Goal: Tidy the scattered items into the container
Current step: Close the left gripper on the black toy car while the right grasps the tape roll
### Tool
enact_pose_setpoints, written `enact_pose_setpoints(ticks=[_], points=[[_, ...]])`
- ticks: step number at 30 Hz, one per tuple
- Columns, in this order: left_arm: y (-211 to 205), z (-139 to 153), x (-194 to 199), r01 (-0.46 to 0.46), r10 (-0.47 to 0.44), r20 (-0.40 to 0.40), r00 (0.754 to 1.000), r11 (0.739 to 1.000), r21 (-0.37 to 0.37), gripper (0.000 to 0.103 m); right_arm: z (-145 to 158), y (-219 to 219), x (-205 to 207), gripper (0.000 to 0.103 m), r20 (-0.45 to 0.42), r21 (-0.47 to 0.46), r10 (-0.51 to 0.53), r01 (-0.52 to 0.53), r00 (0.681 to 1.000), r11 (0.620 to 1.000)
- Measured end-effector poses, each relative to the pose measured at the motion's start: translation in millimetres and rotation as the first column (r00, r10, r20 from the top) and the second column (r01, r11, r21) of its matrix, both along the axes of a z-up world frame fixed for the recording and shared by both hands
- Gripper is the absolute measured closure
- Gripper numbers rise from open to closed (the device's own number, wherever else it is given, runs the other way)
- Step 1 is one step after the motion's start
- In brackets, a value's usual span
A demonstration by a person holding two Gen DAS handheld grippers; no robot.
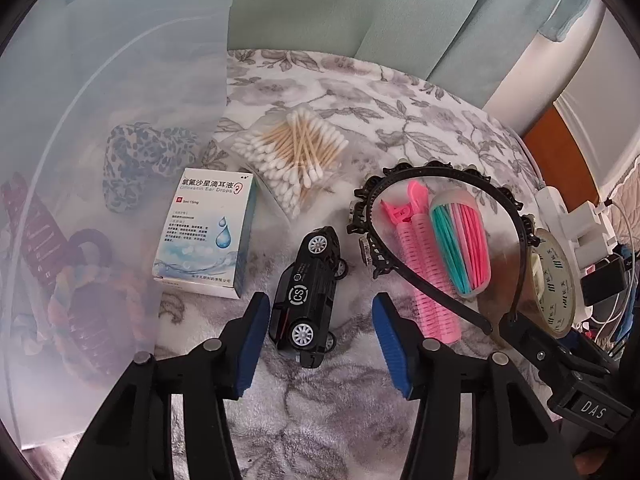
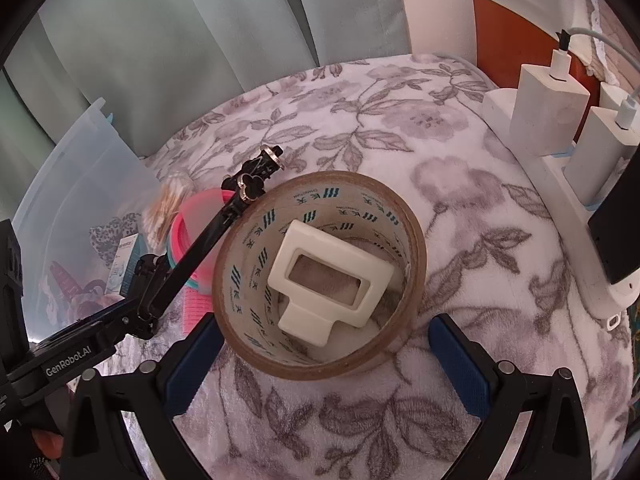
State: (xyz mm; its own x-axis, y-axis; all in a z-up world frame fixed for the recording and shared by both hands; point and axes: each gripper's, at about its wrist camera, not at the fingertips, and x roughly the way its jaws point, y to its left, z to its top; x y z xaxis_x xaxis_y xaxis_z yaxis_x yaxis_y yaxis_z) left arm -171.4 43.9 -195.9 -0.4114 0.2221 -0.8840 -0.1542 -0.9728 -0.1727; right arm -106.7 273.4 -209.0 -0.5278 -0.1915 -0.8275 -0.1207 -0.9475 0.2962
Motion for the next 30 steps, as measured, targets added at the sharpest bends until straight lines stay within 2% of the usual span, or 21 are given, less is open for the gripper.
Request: enact_pose_setpoints(ticks=[6,12,15,19,26,30], points=[[0,-4,-4,-0.004,0.004,0.007,1.0,1.0,-0.013,0.058,2,-2,-8,0.0,-0.016,0.018,0.003,-0.002,1.0,1.0],[0,-9,-8,-0.005,0.005,0.019,1.0,1.0,-0.013,0.059,4,-4,-12,0.0,-0.026,0.025,-0.011,0.012,1.0,1.0],[0,-9,-9,-0.008,0.009,0.021,1.0,1.0,-0.018,0.059,5,-3,-12,0.006,-0.027,0.029,-0.027,0.028,0.999,0.999],[2,-10,-10,-0.004,0.005,0.019,1.0,0.999,-0.032,0.059,6,-3,-13,0.006,-0.02,0.033,-0.03,0.031,0.999,0.999],[2,-11,-11,-0.014,0.015,0.008,1.0,0.998,-0.068,0.073,6,-4,-12,0.007,-0.02,0.033,-0.033,0.034,0.999,0.999],[2,-9,-10,-0.019,0.019,0.007,1.0,0.998,-0.067,0.073,10,-4,-10,0.007,-0.026,0.028,-0.039,0.04,0.999,0.999]])
